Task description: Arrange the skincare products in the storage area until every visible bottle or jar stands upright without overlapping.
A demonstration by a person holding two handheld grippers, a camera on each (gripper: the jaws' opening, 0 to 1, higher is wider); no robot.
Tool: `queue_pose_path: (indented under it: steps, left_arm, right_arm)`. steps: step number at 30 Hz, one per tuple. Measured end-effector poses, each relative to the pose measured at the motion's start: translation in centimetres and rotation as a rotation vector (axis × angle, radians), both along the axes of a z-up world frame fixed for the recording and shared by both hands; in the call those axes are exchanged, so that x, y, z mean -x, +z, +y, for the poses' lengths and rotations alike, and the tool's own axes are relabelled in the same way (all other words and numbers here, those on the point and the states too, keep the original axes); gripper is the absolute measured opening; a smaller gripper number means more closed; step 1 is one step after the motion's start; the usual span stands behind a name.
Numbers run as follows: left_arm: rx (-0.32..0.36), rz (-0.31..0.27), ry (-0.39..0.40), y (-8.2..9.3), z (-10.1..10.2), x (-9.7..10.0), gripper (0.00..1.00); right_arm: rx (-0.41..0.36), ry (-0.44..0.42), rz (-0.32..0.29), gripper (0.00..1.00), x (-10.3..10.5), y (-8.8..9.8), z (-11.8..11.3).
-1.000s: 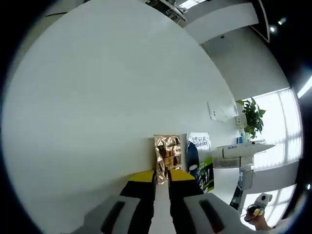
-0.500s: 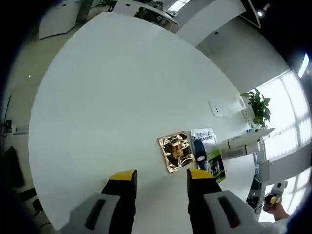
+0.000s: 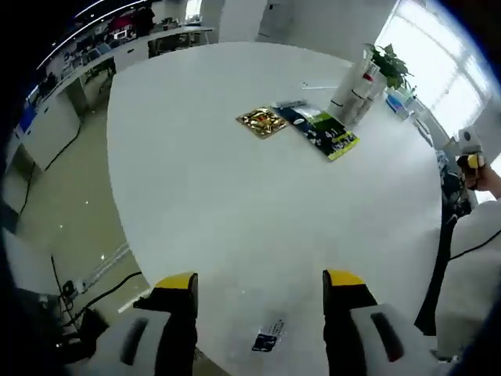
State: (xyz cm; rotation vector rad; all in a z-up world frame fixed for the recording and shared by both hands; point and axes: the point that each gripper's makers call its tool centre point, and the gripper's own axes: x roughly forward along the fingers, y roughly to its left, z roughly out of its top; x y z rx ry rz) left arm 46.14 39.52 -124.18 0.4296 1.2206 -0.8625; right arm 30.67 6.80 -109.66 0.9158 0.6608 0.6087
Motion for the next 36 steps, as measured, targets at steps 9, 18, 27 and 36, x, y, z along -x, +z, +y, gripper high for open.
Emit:
queue_pose_path:
  steps: [9,18,27,36]
  left_arm:
    - [-0.195,-0.046,-0.308,-2.5,2.5,1.9,0.68]
    - [-0.145,-0.065,-0.276,-2.2,1.6,2.7,0.4]
    - [-0.038,-0.113,-0.013,-2.3,1.1,4.1,0.04]
    - [0.053,-0.098,0.023,-1.0,-1.5,9.5,0.03]
  right_arm:
    - [0.018,-0.04,-0.028,0.15,2.1,0.4,-0.2]
    - [0.019,-0.065,-0.016,0.15,3.9,0.5,-0.6]
    - [0.015,-0.045,-0.017,0.15,5.6,-0.4,-0.4]
    - [-0.003,0.032,-0.053,0.15,5.5,1.4,1.5]
